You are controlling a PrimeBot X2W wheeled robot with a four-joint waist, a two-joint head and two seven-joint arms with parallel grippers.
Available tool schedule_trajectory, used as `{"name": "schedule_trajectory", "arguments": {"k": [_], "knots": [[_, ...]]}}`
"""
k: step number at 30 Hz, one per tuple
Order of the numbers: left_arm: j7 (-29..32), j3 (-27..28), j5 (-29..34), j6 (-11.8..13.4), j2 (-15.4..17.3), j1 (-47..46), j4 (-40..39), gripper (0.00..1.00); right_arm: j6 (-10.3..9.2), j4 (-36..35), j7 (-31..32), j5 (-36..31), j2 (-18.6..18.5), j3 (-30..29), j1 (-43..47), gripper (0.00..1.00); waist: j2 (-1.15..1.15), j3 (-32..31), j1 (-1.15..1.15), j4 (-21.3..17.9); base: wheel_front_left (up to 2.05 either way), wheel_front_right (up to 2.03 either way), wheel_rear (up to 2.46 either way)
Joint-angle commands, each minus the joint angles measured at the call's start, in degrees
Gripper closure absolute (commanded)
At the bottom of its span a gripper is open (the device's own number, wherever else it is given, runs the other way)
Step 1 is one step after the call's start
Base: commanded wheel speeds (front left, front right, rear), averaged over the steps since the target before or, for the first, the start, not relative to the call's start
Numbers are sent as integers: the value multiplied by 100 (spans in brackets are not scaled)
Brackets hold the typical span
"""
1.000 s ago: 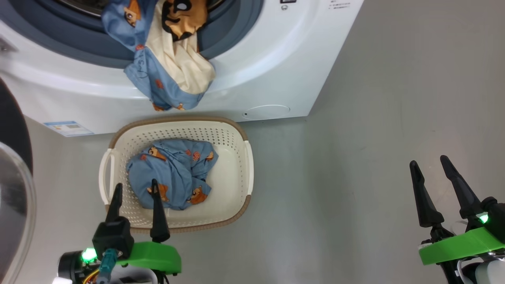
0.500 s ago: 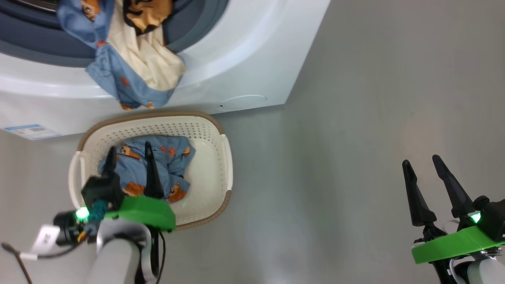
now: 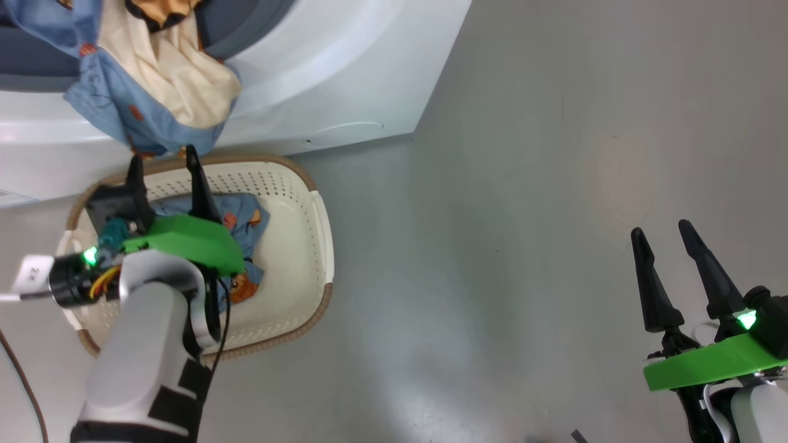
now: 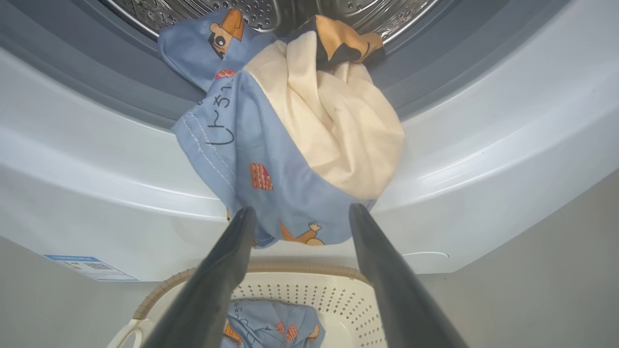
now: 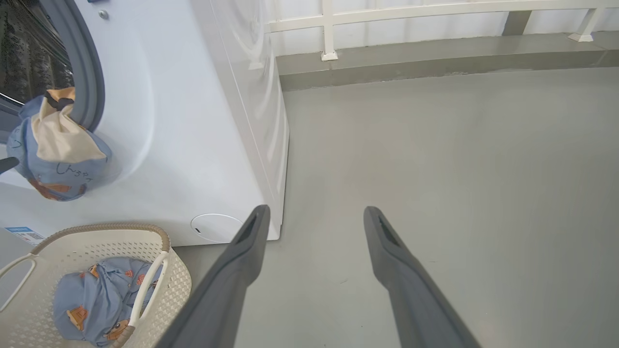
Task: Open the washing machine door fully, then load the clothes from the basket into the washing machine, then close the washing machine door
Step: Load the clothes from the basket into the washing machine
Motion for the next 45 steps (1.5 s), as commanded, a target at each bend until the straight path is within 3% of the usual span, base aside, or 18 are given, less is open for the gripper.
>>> {"name": "schedule_trajectory", "arguments": {"k": [1,7,17,27,29,30,33,34,35,45], "knots": [[-85,180,-50,-38,110,-204,26,0,9,-127,-27,62,-97,99,-32,0,0,130,0,-77,0,0,0],[-241,293,-225,-177,63,-703,459,0,9,-131,-27,93,-138,105,-115,0,0,338,0,-155,0,0,0],[-390,533,-308,-190,32,-1312,1081,0,9,-189,-27,133,-232,112,-194,0,0,654,0,-276,0,0,0],[-402,772,-87,-66,-2,-1525,949,2,9,-226,-27,173,-249,139,-248,0,0,804,0,-275,0,0,0],[-403,820,-14,-40,-13,-1522,890,39,9,-230,-27,185,-258,143,-255,0,0,821,0,-271,0,0,0],[-403,846,10,-38,-20,-1517,865,50,9,-230,-27,192,-260,144,-258,0,0,826,0,-270,0,0,0],[-403,893,103,-39,-39,-1490,821,71,9,-224,-27,205,-263,141,-258,0,0,829,0,-259,0,0,0],[-403,909,126,-39,-47,-1477,810,82,9,-221,-27,207,-263,142,-259,0,0,828,0,-255,0,0,0],[-403,921,157,-34,-53,-1465,801,100,9,-218,-27,208,-264,145,-261,0,0,826,0,-250,0,0,0],[-403,968,335,-71,-116,-1224,540,100,9,-177,-27,222,-253,162,-217,0,0,660,0,-155,0,0,0]]}}
